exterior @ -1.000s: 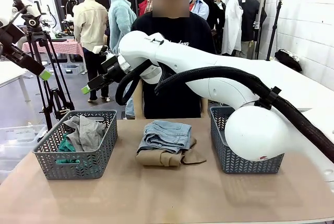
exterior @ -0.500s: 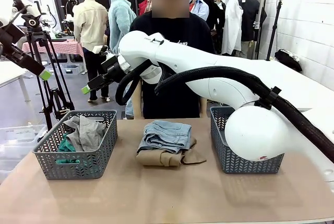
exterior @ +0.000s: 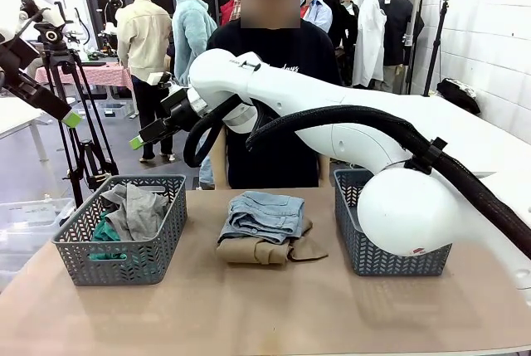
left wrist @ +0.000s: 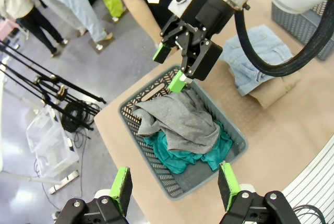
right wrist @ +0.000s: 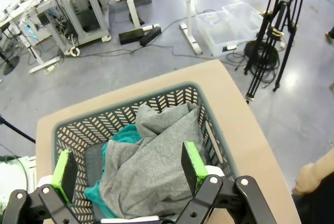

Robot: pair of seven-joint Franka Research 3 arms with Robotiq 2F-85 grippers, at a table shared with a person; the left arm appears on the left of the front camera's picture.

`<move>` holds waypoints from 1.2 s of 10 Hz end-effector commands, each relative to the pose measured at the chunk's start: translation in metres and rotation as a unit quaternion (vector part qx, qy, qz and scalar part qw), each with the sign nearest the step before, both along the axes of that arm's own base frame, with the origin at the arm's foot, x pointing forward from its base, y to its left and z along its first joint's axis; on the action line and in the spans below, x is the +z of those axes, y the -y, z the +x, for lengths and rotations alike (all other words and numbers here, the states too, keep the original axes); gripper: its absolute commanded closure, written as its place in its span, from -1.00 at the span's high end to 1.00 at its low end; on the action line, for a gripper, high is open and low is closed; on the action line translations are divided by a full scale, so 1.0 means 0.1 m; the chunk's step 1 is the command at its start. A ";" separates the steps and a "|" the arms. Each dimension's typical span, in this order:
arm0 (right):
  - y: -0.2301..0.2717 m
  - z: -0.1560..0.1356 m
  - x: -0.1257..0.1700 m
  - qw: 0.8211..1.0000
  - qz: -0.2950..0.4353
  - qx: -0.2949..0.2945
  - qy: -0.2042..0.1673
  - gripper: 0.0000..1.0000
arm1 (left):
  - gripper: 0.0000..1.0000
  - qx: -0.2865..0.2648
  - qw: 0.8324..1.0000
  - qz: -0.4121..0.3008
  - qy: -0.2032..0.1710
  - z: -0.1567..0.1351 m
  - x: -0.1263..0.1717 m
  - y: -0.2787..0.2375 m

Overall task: Sort the tops and bottoms.
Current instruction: Lift clothes from the center of the table with your left hand.

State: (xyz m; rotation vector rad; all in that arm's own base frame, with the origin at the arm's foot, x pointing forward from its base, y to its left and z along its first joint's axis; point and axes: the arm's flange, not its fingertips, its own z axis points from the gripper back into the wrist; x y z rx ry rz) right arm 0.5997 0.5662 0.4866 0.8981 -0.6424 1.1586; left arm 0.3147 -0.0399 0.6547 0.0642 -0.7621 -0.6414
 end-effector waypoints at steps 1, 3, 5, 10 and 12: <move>0.00 0.00 0.00 1.000 0.000 0.000 0.000 1.00 | 0.72 0.000 1.000 0.000 0.001 0.01 0.02 -0.02; 0.48 -0.38 0.35 0.998 -0.063 -0.016 0.012 1.00 | 0.72 0.000 1.000 0.000 0.001 0.01 0.02 -0.02; 1.19 -0.85 0.67 0.992 -0.115 -0.056 0.020 1.00 | 0.72 0.000 1.000 0.000 0.001 0.01 0.02 -0.02; 2.45 -1.61 0.76 0.988 -0.130 -0.078 -0.008 1.00 | 0.72 0.000 1.000 0.000 0.001 0.01 0.02 -0.02; 2.76 -1.89 0.79 0.983 -0.148 -0.108 -0.028 1.00 | 0.72 0.000 1.000 0.000 0.001 0.01 0.02 -0.02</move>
